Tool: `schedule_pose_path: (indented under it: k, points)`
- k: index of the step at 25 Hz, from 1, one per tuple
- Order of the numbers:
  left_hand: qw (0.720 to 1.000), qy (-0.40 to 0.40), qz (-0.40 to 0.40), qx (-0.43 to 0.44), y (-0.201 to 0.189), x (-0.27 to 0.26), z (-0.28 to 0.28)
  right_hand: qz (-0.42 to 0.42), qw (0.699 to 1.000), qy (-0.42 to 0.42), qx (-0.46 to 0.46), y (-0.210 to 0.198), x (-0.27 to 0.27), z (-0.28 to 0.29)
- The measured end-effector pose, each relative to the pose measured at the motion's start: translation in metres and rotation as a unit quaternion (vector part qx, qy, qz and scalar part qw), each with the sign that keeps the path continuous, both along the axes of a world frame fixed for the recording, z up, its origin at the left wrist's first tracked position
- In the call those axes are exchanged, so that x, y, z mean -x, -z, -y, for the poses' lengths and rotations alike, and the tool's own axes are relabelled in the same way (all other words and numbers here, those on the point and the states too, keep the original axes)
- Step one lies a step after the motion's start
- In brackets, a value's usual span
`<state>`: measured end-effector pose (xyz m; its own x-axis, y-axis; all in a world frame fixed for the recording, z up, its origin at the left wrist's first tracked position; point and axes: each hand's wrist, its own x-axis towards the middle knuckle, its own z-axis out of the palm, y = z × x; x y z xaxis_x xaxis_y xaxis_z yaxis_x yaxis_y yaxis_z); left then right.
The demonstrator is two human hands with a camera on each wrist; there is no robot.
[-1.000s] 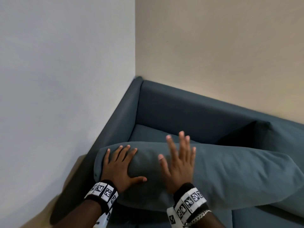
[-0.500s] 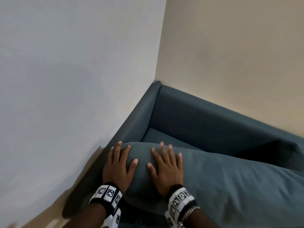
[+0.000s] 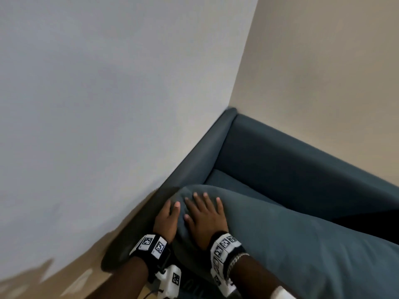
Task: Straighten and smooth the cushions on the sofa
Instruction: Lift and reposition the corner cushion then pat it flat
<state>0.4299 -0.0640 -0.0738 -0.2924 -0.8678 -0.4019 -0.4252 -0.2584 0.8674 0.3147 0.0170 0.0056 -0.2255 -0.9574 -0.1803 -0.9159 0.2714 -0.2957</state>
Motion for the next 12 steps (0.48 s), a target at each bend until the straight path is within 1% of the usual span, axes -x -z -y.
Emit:
schedule_pose_path:
  k: [1,2,3,4,5,6,7,8,9,10,11,12]
  points:
    - [1.0,0.002,0.005,-0.006,0.002,0.0,-0.002,0.008,0.995,-0.015,-0.103,0.015,0.004,0.0]
    - [1.0,0.004,0.01,-0.01,0.002,-0.002,-0.001,0.035,0.989,-0.005,-0.141,0.016,0.008,0.006]
    - [1.0,0.002,0.01,-0.008,0.002,-0.003,0.002,0.066,0.991,0.003,-0.116,0.007,0.006,0.014]
    - [1.0,-0.011,-0.015,-0.005,0.004,-0.007,0.001,0.111,0.993,0.014,-0.042,-0.011,-0.001,0.017]
    - [0.999,-0.013,-0.031,0.001,0.009,-0.009,0.003,0.147,0.987,0.037,0.062,-0.034,-0.006,0.018]
    - [0.999,-0.011,-0.035,0.012,0.017,-0.011,0.003,0.173,0.963,0.063,0.195,-0.052,-0.01,0.015]
    - [0.999,-0.014,-0.038,0.019,0.017,-0.012,0.002,0.167,0.93,0.09,0.314,-0.058,-0.011,0.007]
    - [0.998,-0.024,-0.047,0.026,0.017,-0.01,0.002,0.12,0.917,0.1,0.367,-0.056,-0.009,0.001]
    - [0.998,-0.038,-0.049,0.027,0.012,-0.007,0.0,0.038,0.939,0.082,0.331,-0.046,-0.004,-0.003]
    - [0.998,-0.039,-0.049,0.021,0.004,-0.001,-0.002,-0.005,0.982,0.038,0.187,-0.027,0.005,-0.007]
    - [0.998,-0.025,-0.047,0.02,-0.002,0.001,-0.003,0.002,1.0,0.013,0.011,-0.003,0.01,-0.009]
    - [0.999,-0.003,-0.043,0.026,-0.007,0.005,-0.01,0.024,0.994,-0.002,-0.104,0.009,0.017,-0.015]
